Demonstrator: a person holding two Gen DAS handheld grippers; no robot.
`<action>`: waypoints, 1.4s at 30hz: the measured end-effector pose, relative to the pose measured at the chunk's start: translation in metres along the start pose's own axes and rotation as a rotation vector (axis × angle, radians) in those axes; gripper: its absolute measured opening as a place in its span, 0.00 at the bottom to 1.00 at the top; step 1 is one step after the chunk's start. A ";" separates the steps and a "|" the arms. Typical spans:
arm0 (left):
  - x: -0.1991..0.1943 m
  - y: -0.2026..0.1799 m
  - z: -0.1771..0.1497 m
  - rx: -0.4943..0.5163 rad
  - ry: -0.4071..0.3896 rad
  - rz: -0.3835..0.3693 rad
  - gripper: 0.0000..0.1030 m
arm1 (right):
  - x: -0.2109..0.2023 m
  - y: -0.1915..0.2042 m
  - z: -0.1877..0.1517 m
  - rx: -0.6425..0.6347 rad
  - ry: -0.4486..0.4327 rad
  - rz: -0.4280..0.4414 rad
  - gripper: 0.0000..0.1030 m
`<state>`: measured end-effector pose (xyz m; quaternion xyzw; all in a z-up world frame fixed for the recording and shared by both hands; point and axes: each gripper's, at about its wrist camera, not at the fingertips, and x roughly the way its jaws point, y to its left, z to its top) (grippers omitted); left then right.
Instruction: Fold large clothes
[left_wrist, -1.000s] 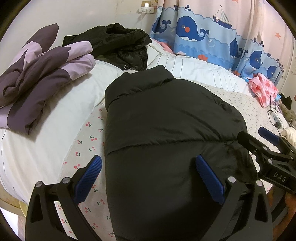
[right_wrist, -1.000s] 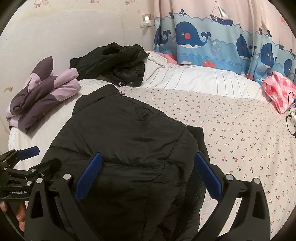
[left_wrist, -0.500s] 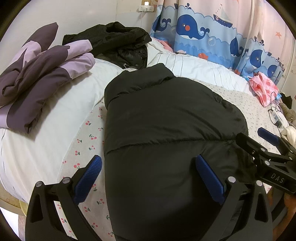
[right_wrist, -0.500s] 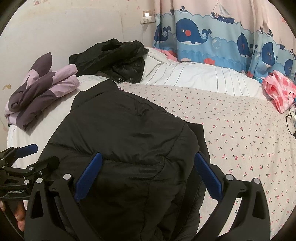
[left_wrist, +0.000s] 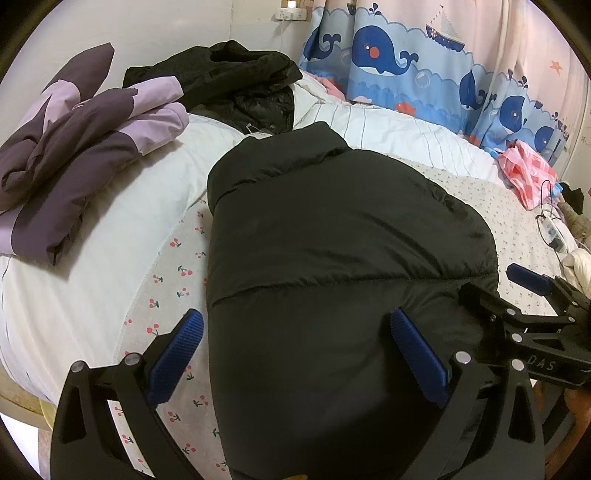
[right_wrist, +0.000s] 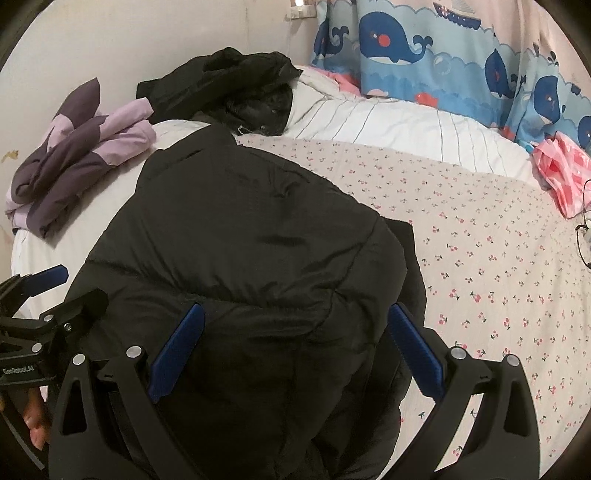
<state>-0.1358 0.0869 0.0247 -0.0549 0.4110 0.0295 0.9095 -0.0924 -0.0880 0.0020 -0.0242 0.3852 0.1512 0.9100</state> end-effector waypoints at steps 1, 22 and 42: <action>0.001 0.000 0.000 0.001 0.001 0.001 0.95 | 0.000 0.000 0.000 -0.001 0.002 0.001 0.93; 0.002 -0.001 0.001 0.002 0.003 0.006 0.95 | -0.002 -0.002 0.000 0.000 0.009 0.008 0.93; 0.002 0.000 0.001 0.005 0.005 0.009 0.95 | -0.001 0.002 0.000 -0.003 0.014 0.014 0.93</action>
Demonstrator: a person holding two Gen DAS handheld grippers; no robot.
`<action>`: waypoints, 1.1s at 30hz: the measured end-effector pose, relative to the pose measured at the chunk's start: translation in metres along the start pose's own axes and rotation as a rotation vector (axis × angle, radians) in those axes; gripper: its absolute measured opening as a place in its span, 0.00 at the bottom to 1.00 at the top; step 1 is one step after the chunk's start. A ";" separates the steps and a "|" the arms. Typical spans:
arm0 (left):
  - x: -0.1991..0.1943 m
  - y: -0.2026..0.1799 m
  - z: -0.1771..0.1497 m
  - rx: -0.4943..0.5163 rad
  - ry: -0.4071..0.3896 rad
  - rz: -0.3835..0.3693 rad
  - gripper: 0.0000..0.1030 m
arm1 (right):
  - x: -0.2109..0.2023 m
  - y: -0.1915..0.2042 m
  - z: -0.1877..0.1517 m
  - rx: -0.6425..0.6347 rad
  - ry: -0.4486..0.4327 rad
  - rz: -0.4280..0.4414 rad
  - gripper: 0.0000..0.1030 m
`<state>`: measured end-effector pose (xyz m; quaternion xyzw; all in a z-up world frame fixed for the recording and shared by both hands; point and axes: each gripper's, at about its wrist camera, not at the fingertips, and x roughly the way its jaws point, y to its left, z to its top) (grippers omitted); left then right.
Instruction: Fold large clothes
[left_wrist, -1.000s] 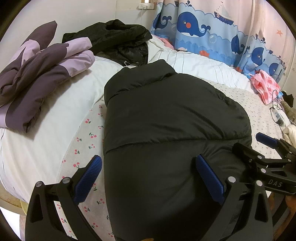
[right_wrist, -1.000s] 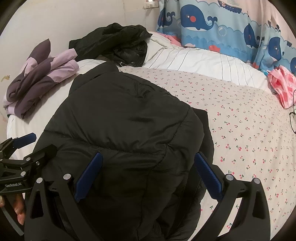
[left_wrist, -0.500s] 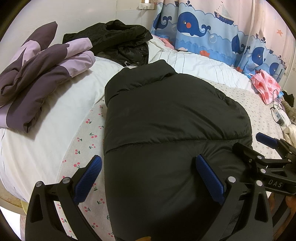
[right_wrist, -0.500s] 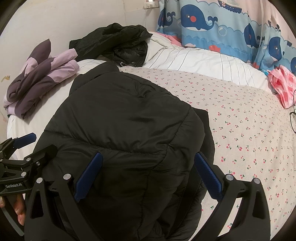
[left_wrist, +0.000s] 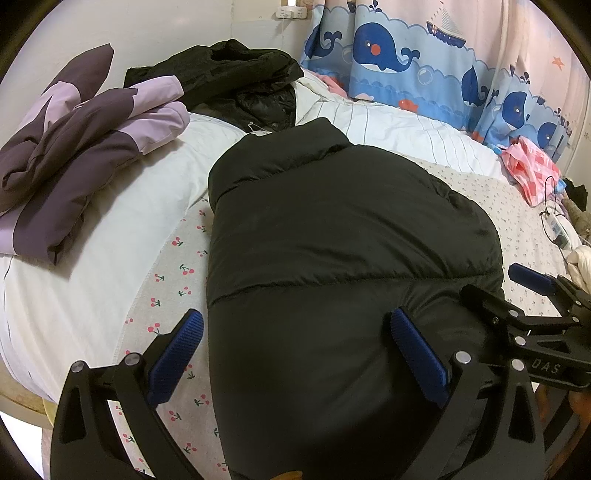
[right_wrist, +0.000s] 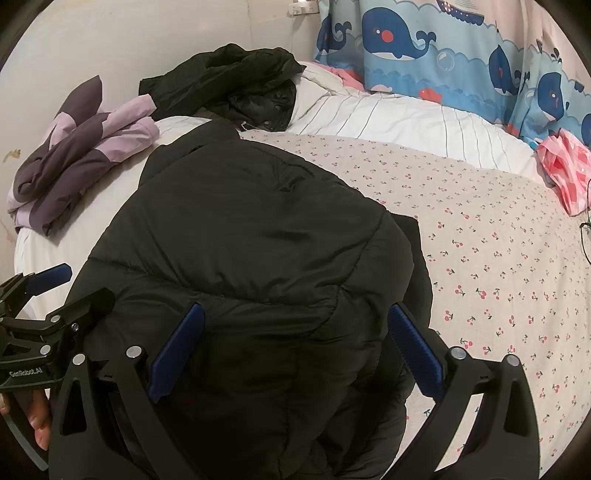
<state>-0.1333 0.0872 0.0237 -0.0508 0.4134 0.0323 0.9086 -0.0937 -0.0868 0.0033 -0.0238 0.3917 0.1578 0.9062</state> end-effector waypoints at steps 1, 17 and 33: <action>0.000 0.001 0.000 0.002 0.000 0.001 0.95 | 0.000 0.001 0.000 0.000 0.000 0.000 0.93; 0.000 -0.002 0.000 0.027 -0.002 0.020 0.95 | 0.000 0.002 0.000 0.003 0.000 -0.002 0.93; -0.001 -0.002 0.004 0.034 -0.002 0.021 0.95 | 0.001 0.002 0.000 0.004 0.000 -0.001 0.93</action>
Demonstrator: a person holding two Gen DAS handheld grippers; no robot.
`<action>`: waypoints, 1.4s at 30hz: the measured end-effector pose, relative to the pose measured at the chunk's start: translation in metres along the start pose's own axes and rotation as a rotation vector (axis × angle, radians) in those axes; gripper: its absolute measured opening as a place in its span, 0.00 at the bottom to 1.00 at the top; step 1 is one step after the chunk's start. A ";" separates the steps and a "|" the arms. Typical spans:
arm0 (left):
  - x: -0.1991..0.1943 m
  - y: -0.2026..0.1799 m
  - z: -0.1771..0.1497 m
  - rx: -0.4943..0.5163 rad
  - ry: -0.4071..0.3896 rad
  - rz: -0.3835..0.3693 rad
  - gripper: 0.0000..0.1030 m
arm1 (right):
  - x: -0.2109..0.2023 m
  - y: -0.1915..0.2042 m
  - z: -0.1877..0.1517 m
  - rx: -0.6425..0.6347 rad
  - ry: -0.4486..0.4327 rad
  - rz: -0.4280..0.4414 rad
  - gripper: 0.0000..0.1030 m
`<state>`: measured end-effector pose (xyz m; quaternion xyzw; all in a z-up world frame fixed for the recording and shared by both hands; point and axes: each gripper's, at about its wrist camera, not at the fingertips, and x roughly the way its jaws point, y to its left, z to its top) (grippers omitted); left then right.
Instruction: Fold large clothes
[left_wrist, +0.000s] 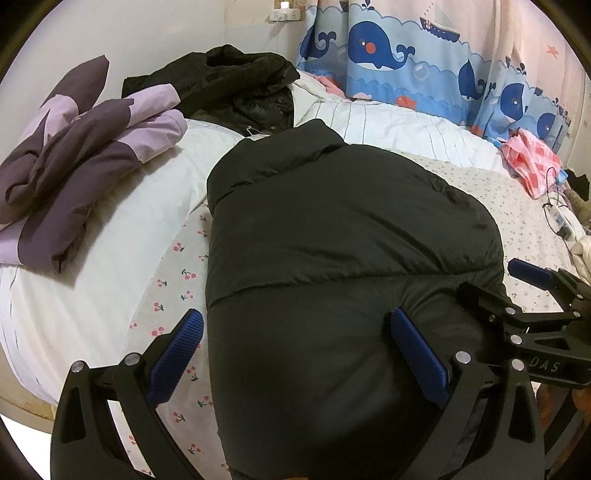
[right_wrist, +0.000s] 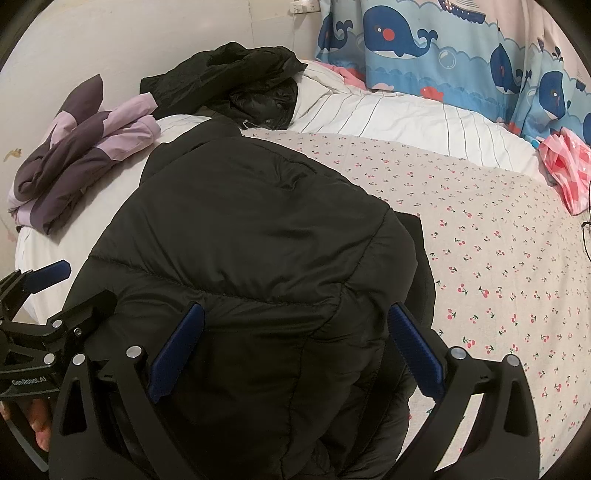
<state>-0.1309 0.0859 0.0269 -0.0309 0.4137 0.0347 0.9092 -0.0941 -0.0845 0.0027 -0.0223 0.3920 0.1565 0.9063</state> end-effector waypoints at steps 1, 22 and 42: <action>0.000 0.001 0.000 -0.004 0.000 -0.003 0.95 | 0.000 -0.001 0.000 0.000 0.000 0.000 0.93; -0.004 -0.009 -0.003 0.031 -0.010 0.028 0.95 | 0.000 0.000 0.000 0.002 0.001 0.001 0.93; -0.004 -0.010 -0.003 0.025 -0.006 0.027 0.95 | 0.001 0.000 -0.001 0.002 0.001 0.002 0.93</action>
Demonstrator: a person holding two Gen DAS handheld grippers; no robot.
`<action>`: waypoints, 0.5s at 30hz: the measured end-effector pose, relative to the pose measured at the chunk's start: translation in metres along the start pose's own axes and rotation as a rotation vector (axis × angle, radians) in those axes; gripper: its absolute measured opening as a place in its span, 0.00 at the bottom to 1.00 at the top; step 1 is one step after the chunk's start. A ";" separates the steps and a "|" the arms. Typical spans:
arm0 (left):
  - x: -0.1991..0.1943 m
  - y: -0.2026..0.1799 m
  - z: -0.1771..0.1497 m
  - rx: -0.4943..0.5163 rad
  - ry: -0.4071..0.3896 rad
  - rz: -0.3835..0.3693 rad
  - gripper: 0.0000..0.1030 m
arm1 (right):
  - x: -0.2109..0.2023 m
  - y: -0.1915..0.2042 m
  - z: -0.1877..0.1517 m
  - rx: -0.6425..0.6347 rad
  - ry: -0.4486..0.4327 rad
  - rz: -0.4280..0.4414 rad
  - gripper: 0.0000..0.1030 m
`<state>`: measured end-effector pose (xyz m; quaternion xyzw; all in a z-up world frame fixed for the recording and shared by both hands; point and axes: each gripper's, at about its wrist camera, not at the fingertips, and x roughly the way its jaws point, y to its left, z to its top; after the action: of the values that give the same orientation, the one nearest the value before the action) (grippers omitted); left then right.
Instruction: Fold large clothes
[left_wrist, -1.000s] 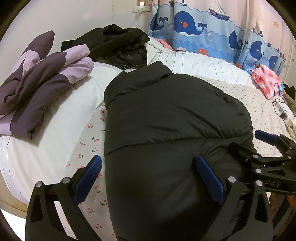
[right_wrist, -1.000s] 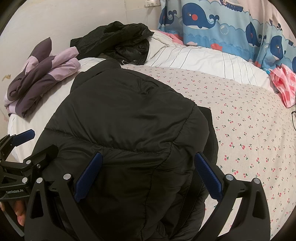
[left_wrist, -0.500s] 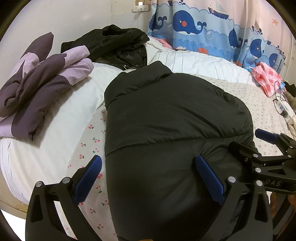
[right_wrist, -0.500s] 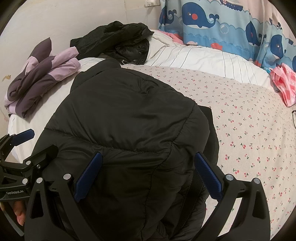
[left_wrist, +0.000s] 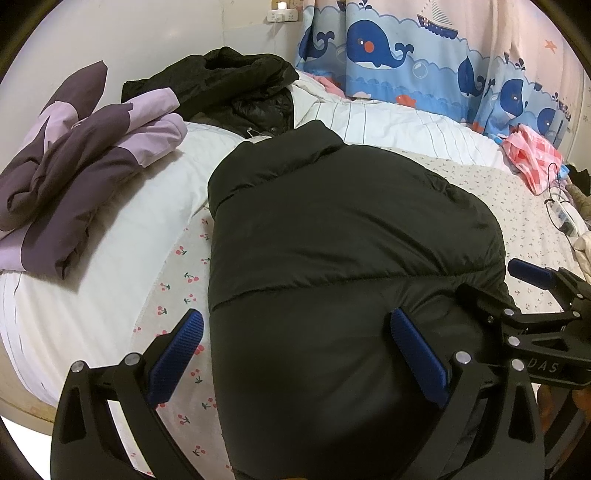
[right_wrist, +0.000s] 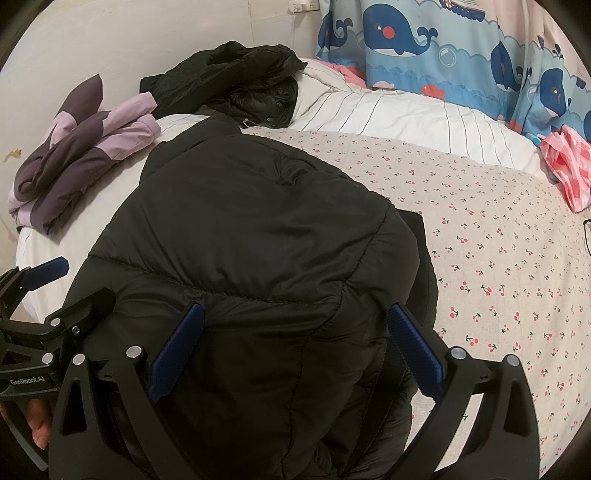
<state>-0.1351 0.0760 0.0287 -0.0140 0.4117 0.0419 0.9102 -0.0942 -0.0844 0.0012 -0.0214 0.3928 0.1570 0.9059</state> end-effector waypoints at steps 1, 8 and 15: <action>0.000 0.000 0.000 0.002 -0.002 0.001 0.95 | 0.000 0.000 0.000 0.000 0.000 0.000 0.93; 0.000 0.000 0.000 0.007 -0.002 0.006 0.95 | 0.000 0.000 0.000 0.000 0.000 0.001 0.93; 0.000 0.001 0.000 0.010 -0.004 0.009 0.95 | 0.000 -0.001 0.000 0.001 0.000 0.001 0.93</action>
<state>-0.1347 0.0767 0.0285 -0.0077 0.4099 0.0439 0.9110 -0.0939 -0.0849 0.0009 -0.0209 0.3928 0.1571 0.9059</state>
